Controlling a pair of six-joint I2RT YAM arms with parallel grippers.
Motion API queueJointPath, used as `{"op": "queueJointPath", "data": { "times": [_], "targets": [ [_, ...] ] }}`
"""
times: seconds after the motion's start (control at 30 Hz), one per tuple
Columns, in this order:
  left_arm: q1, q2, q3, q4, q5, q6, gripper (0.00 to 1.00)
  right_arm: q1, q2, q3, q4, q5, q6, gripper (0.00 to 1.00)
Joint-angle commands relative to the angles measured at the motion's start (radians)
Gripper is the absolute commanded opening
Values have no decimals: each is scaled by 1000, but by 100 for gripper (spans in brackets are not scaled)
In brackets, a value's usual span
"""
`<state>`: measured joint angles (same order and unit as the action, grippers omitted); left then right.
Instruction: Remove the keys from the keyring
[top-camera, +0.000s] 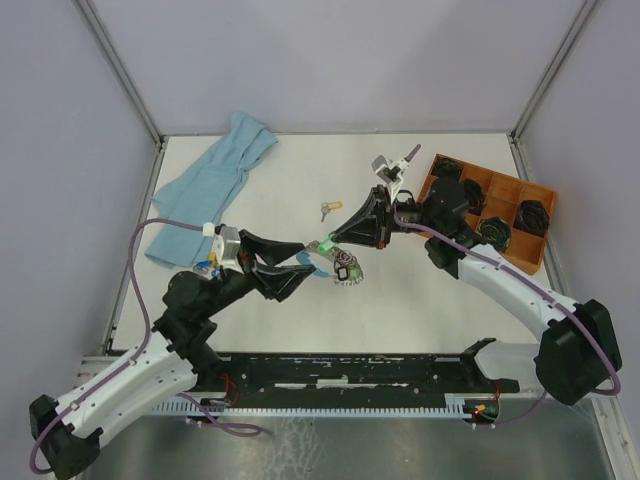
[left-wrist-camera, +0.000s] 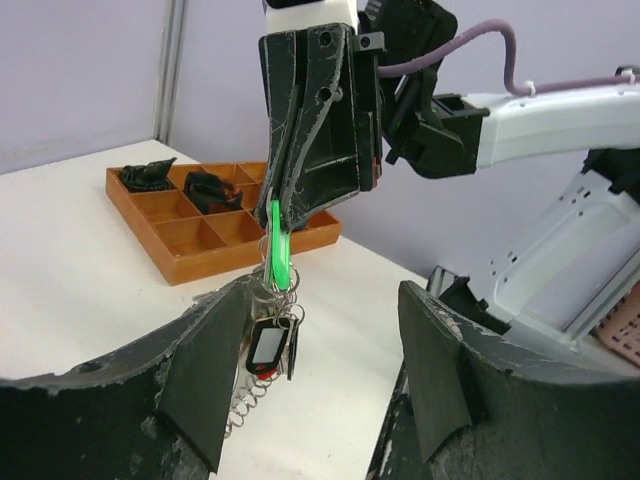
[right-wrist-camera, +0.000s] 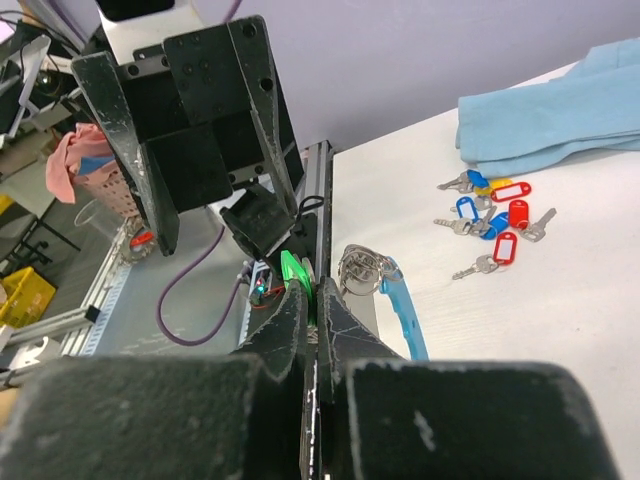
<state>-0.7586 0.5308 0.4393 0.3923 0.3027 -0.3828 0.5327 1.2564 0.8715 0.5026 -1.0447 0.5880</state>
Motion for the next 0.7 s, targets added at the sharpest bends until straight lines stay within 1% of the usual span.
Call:
{"op": "queueJointPath", "data": {
  "times": [0.0, 0.1, 0.23, 0.4, 0.53, 0.67],
  "targets": [
    [3, 66, -33, 311, -50, -202, 69, -22, 0, 2, 136, 23, 99, 1],
    [2, 119, -28, 339, -66, -245, 67, -30, 0, 0, 139, 28, 108, 1],
    [2, 160, -26, 339, -86, -263, 64, -38, -2, -2, 139, 31, 113, 1],
    [2, 192, -11, 304, -123, -263, 61, -40, 1, -2, 141, 31, 116, 1],
    [3, 233, 16, 303, -114, -269, 56, -40, 3, -3, 143, 33, 116, 1],
    [2, 274, 38, 310, -104, -279, 49, -40, 5, -3, 142, 33, 116, 1]
  ]
}}
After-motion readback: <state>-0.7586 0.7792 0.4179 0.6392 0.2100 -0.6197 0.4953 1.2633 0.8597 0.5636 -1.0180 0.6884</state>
